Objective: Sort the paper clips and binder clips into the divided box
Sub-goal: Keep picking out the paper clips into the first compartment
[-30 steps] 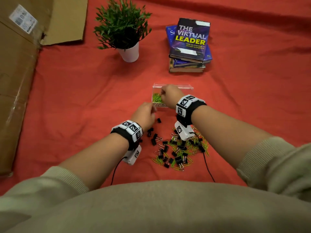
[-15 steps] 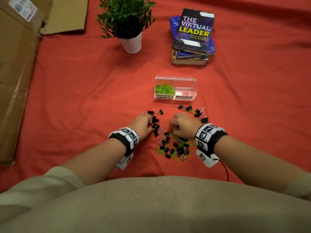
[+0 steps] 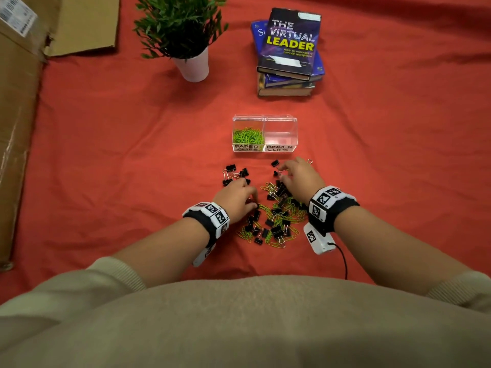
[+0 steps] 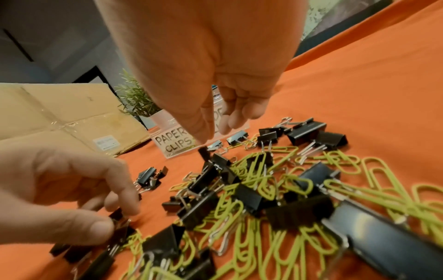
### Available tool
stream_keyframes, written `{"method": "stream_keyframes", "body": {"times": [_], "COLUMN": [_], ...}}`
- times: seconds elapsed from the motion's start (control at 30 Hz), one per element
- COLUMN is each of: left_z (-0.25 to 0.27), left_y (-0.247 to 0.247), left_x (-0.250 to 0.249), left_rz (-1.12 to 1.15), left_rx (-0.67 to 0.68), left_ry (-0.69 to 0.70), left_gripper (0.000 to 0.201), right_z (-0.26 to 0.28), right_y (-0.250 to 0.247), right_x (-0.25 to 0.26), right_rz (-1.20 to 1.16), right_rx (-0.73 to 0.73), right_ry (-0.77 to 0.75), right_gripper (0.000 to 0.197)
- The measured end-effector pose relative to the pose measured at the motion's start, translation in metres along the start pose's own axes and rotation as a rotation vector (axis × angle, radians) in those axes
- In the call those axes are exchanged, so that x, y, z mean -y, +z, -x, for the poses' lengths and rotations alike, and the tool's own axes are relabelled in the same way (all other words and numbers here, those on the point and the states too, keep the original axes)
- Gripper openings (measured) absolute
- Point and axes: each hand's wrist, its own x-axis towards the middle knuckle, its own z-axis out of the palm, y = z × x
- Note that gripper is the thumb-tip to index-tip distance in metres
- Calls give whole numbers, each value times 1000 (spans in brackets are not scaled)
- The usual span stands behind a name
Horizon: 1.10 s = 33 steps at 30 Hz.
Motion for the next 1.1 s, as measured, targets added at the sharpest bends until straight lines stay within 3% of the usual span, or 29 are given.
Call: {"method": "stream_keyframes", "body": {"times": [0.23,0.43,0.6,0.73,0.8,0.97,1.1], "left_z": [-10,-14,-13,-11,-12,-16,-17], "left_y": [-2,-14,-22,-16,-10,-1,1], "left_x": [5,13,13,-2,-10,-19,-19], "left_rz": [21,121,56,-20,-62,-229,-303], "left_rx": [-25,-105,-157,-195,-184,-112,-76], "left_ry": [-53,-148,-176,-46,0,-9,-8], "left_gripper": [20,13,14,19,18,24,19], "right_z": [7,1,-1,0,0,-6,-9], "right_y": [21,29,24,6,0,-4,4], "right_x": [14,27,16,-3,-12,-11,5], "right_rz": [153,293,178,-106,-231,-440,-275], "right_rx": [170,135,149,93,55,86,140], "right_ry": [-129,-219,-106,141,204,274,155], "right_gripper": [24,27,16,9,21,26,16]}}
